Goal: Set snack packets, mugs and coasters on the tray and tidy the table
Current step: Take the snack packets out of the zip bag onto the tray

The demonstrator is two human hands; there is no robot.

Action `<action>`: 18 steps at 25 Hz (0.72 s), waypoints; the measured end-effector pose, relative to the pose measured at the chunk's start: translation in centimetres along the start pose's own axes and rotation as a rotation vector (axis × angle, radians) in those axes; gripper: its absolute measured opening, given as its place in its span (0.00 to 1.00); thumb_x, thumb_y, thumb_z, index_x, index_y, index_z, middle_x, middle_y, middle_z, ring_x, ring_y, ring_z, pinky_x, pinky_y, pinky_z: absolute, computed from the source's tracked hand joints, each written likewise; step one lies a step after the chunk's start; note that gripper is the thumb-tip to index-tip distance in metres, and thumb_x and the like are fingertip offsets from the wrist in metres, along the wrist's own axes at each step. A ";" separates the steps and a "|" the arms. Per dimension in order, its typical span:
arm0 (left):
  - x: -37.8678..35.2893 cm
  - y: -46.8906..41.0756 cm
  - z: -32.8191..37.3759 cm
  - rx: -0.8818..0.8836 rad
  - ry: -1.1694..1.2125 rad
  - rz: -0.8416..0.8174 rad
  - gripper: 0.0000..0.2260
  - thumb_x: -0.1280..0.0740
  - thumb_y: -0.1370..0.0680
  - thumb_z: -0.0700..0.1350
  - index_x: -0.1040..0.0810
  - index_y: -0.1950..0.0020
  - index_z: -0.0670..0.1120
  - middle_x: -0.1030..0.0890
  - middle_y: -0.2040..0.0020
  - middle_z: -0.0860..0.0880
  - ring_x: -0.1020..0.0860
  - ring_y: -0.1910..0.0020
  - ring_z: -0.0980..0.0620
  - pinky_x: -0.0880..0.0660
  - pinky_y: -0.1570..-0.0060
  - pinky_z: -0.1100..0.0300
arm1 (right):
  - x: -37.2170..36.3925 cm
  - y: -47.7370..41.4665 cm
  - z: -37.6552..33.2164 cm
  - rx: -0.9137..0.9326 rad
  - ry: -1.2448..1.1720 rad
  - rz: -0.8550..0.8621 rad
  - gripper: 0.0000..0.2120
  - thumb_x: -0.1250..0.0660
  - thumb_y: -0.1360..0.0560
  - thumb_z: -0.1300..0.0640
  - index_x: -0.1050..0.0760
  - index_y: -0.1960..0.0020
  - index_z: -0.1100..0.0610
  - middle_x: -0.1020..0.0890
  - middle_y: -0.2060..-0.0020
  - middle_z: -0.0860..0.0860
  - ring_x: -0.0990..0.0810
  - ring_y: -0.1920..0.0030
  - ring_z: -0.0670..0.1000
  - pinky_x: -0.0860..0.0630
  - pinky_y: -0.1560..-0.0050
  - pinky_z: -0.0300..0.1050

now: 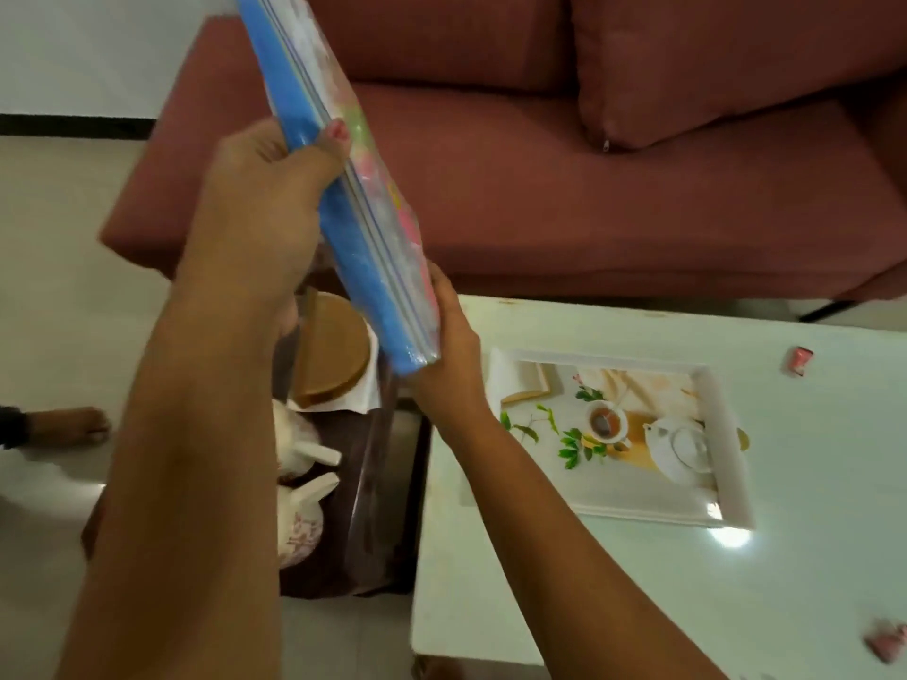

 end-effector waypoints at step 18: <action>-18.0 16.8 -20.6 0.634 0.018 -0.092 0.16 0.38 0.32 0.67 0.23 0.56 0.57 0.17 0.67 0.57 0.16 0.67 0.58 0.22 0.70 0.64 | 19.6 7.7 11.0 -0.443 -0.080 -0.116 0.11 0.38 0.22 0.50 0.24 0.41 0.44 0.20 0.46 0.45 0.20 0.46 0.47 0.20 0.53 0.41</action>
Point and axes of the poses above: each hand's wrist, its own y-axis away from the middle knuckle, its own x-axis out of the back of the hand, z = x × y, the point moved 8 cm from there along -y, towards the middle knuckle
